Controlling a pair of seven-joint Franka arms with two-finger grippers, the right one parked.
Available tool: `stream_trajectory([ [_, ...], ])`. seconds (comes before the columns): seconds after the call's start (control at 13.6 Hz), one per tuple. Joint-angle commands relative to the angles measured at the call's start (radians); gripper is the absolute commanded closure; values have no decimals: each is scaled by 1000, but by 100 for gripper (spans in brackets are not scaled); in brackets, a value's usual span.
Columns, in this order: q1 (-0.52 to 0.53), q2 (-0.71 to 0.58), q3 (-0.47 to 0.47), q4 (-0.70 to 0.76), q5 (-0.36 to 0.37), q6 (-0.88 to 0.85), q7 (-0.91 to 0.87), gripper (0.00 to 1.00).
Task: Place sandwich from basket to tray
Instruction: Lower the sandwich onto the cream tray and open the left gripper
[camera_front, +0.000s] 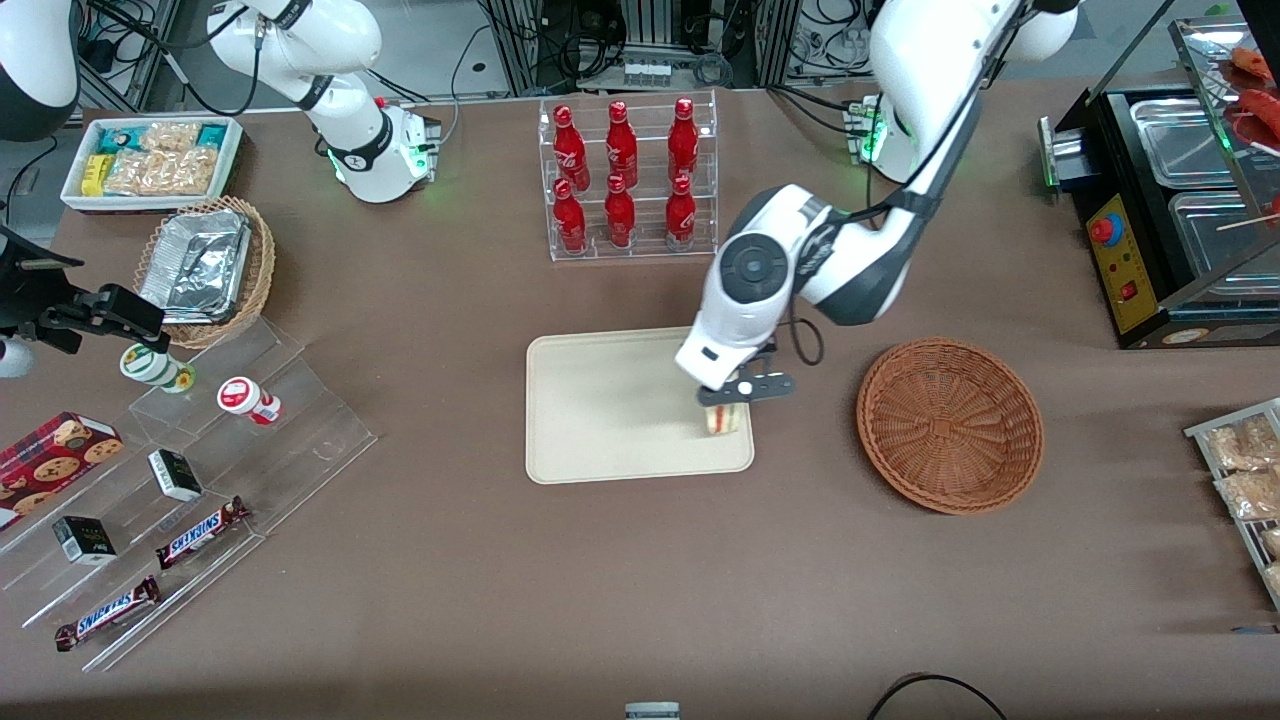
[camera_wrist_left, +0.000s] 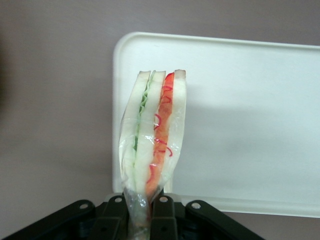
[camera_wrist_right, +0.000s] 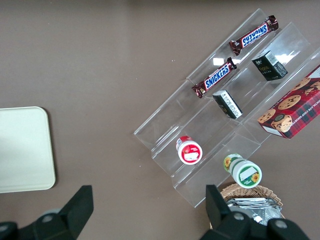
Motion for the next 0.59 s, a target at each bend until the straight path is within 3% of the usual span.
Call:
stream_trajectory([
  [0.0, -61, 114, 13, 154, 42, -24, -79, 100],
  [0.15, -90, 174, 13, 214, 82, -21, -156, 100],
  [0.51, -139, 246, 11, 281, 84, -8, -233, 100],
])
